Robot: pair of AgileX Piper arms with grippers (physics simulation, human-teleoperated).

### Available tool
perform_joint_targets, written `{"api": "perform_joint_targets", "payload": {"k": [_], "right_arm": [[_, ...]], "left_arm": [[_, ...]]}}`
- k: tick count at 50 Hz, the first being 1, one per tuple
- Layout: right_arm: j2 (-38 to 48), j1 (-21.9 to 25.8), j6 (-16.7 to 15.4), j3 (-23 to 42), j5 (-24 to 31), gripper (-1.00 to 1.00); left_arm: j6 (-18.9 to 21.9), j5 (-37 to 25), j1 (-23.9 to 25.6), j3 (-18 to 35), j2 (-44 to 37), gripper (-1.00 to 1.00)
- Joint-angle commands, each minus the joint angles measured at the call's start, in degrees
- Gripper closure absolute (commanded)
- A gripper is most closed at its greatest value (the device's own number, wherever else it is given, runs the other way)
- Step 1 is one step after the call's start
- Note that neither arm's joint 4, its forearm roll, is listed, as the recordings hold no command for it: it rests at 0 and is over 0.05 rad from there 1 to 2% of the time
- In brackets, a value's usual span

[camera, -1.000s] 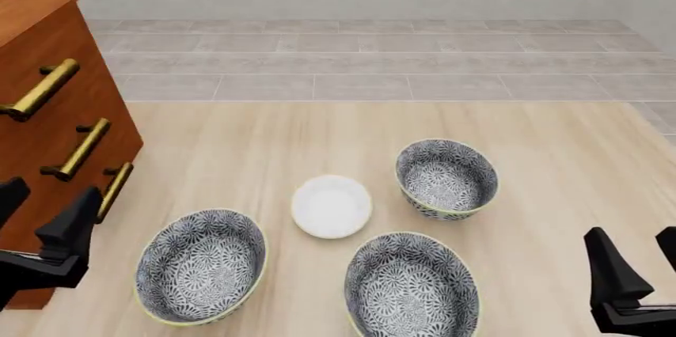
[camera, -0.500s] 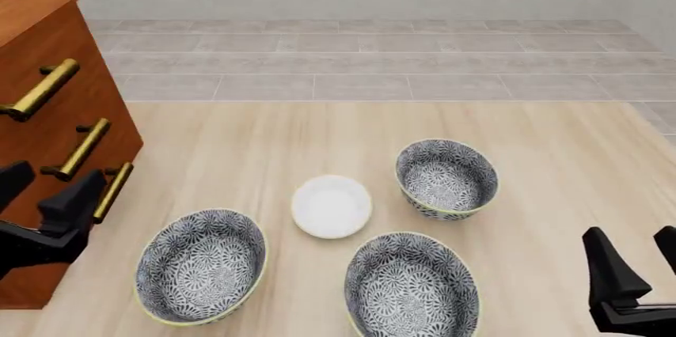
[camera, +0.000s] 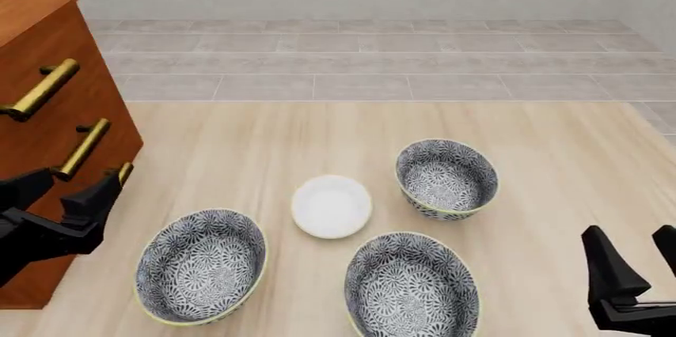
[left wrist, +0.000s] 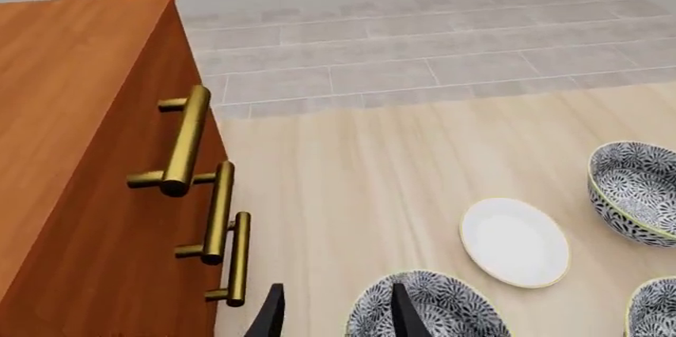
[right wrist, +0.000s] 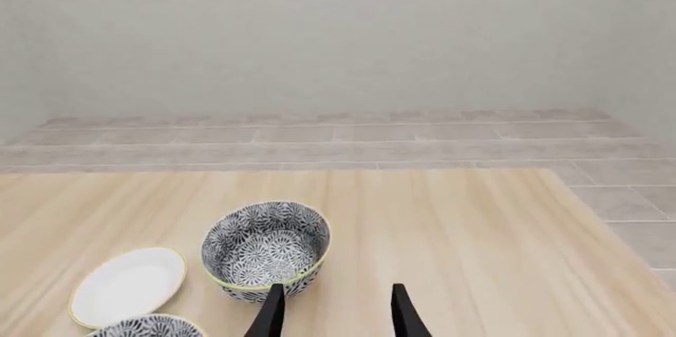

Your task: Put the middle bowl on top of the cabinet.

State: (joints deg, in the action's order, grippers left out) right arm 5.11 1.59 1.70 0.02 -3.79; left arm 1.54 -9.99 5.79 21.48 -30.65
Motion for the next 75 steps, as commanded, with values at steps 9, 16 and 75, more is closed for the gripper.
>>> {"api": "perform_joint_targets", "payload": {"k": [9,16,75], "right_arm": [[0.9,0.1,0.3,0.0,-0.7,-1.00],[0.8,0.1,0.3,0.0,-0.6,-1.00],[2.1,0.8,-0.1,0.0,-1.6,-1.00]], "left_arm": [[-0.8,1.1,-0.9,-2.0,-3.7,-1.00],[-1.2,1.8,-0.9,-3.3,-4.1,-1.00],[-5.7,25.0,-0.6,-17.2,-22.9,-1.00]]}}
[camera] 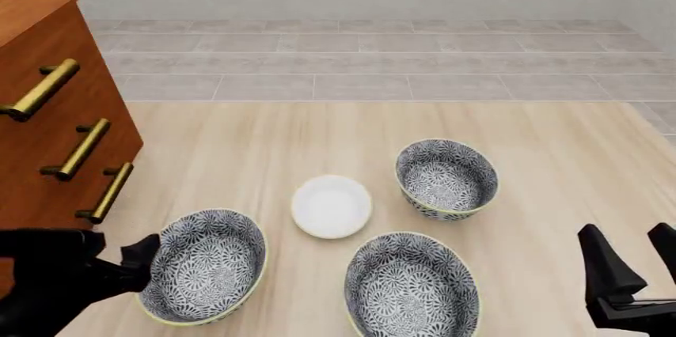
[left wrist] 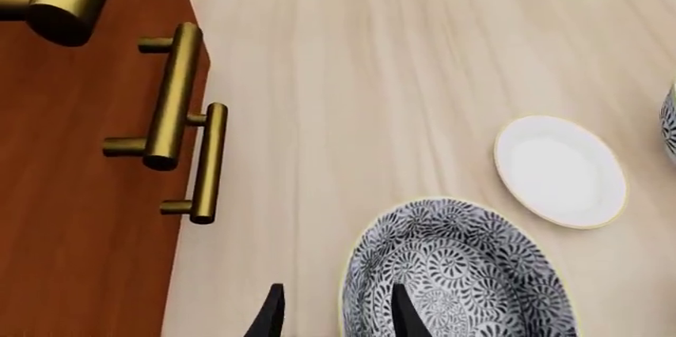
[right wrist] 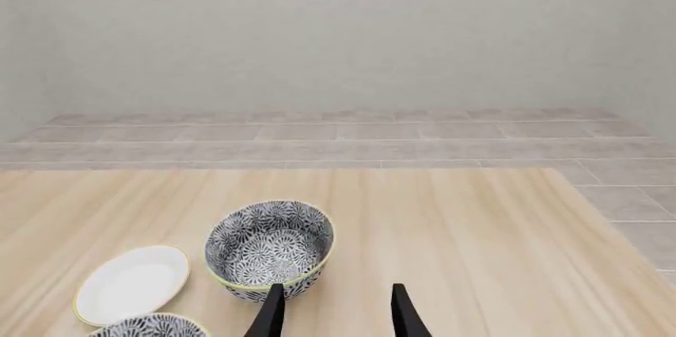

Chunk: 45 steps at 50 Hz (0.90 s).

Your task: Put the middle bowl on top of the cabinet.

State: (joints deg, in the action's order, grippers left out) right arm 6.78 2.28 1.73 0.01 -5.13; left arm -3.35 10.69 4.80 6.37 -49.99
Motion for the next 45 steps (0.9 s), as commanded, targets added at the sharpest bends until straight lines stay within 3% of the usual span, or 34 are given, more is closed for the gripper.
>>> {"api": "perform_joint_targets", "payload": {"k": [1,28,45], "right_arm": [[0.4,0.1,-0.1,0.0,-0.3,-1.00],[0.5,0.2,-0.2,0.0,-0.2,-1.00],[0.9,0.1,0.0,0.0,-0.6,-1.00]], "left_arm": [[-0.9,4.5,0.4,-2.3,-3.7,-1.00],[-3.3,8.7,1.1,-5.0,-7.3,-1.00],[-4.4,15.7,1.8,-6.2,-14.2,-1.00]]}}
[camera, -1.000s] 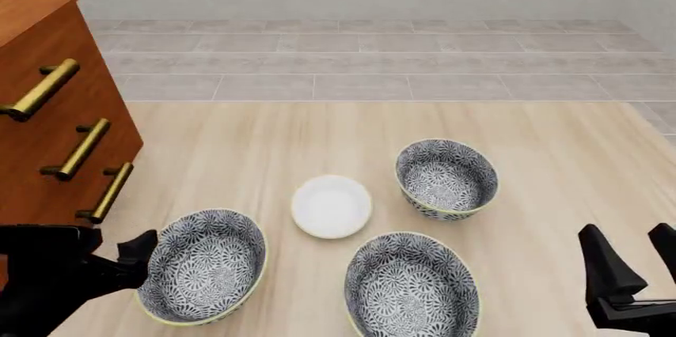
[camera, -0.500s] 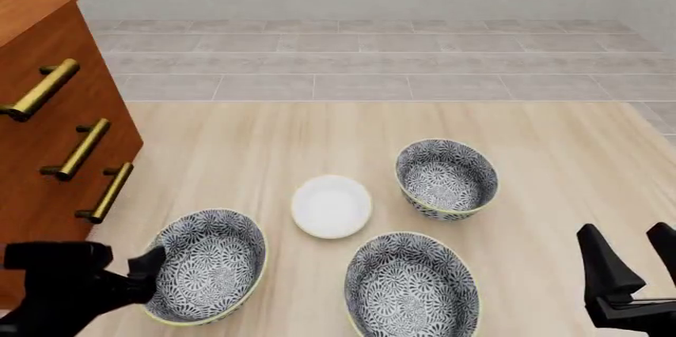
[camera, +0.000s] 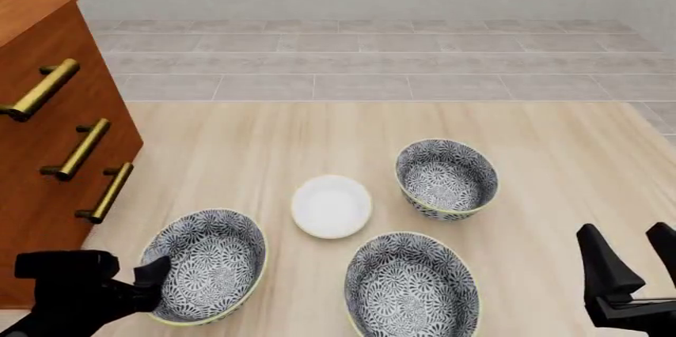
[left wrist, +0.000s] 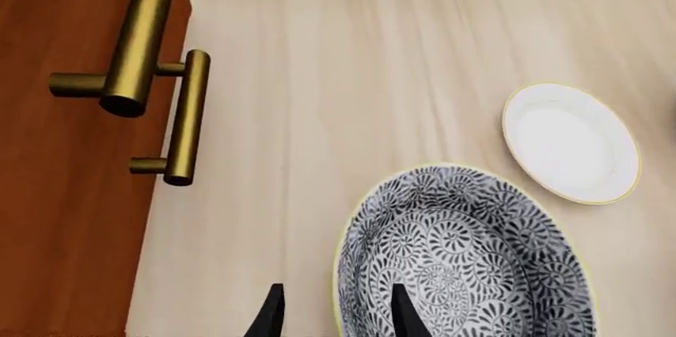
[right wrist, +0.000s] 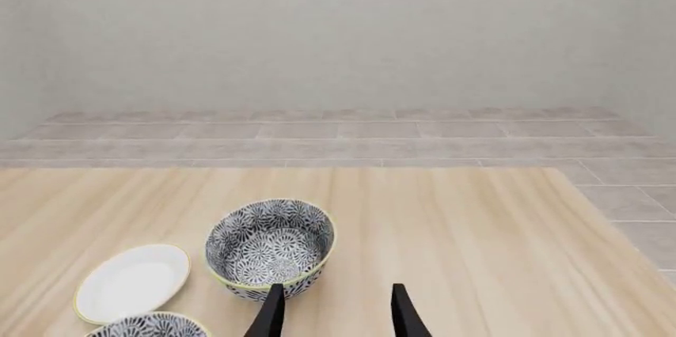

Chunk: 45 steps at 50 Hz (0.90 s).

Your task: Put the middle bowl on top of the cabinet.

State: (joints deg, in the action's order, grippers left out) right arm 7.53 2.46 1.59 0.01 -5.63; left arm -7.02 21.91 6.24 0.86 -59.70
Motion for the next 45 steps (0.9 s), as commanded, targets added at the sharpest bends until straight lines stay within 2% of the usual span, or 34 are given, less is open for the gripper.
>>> {"api": "perform_joint_targets", "payload": {"k": [1,16,19,34,35,45], "right_arm": [[0.1,0.0,0.1,0.0,-0.1,-1.00],[0.2,-0.1,0.3,0.0,-0.2,-1.00],[0.7,-0.1,0.4,0.0,-0.7,-1.00],[1.0,-0.1,0.5,0.0,-0.9,-1.00],[1.1,-0.1,0.5,0.0,-1.0,-1.00],[1.0,-0.1,0.7,0.0,-1.0,-1.00]], "left_arm": [[-0.8,5.0,0.3,-0.7,-5.0,-1.00],[-1.4,3.2,1.0,-0.8,-3.8,-1.00],[-1.5,4.6,0.9,-0.8,-5.2,-1.00],[-2.1,1.7,1.2,-0.8,-2.0,-1.00],[-2.1,1.5,1.2,-0.8,-1.8,1.00],[-1.8,-0.8,1.2,-0.7,1.2,1.00]]}}
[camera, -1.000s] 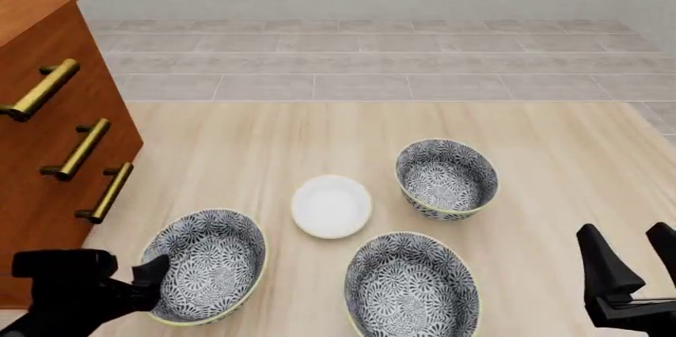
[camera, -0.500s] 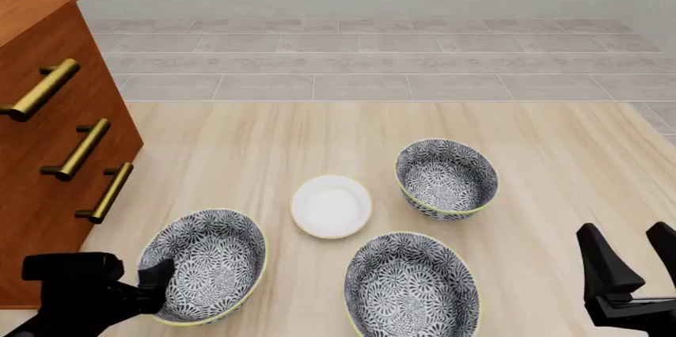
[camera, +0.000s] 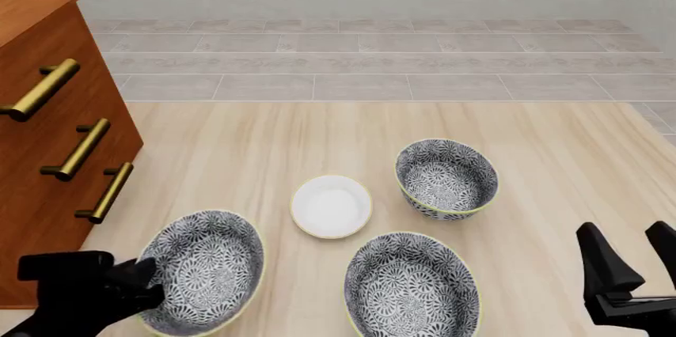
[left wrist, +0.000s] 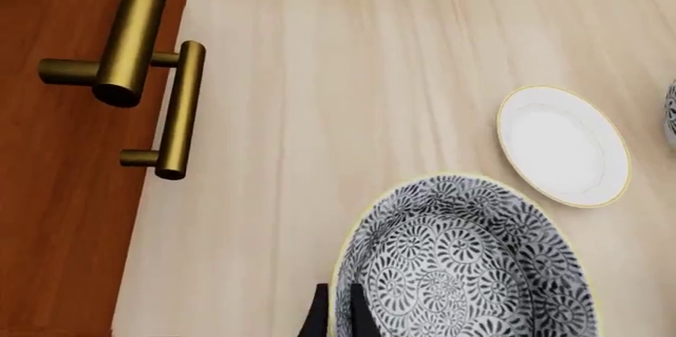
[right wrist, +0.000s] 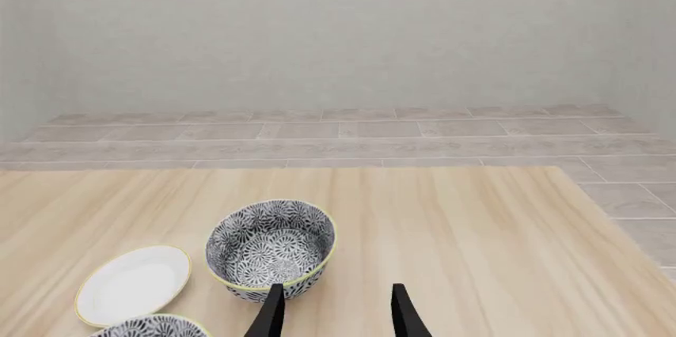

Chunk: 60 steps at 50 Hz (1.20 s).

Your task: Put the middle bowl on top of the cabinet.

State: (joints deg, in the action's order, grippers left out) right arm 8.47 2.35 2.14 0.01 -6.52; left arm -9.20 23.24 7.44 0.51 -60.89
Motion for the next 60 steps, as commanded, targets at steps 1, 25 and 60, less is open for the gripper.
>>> {"api": "perform_joint_targets", "payload": {"k": [1,25,60], "right_arm": [[0.0,0.0,0.2,0.0,0.0,-1.00],[-0.3,0.0,0.1,0.0,0.2,-1.00],[1.2,0.4,-0.5,0.0,-1.1,-1.00]], "left_arm": [[0.5,-2.2,-0.2,-0.3,2.4,1.00],[0.0,-6.2,-2.4,3.5,2.2,1.00],[-11.4,-23.3,1.4,14.1,5.5,1.00]]}}
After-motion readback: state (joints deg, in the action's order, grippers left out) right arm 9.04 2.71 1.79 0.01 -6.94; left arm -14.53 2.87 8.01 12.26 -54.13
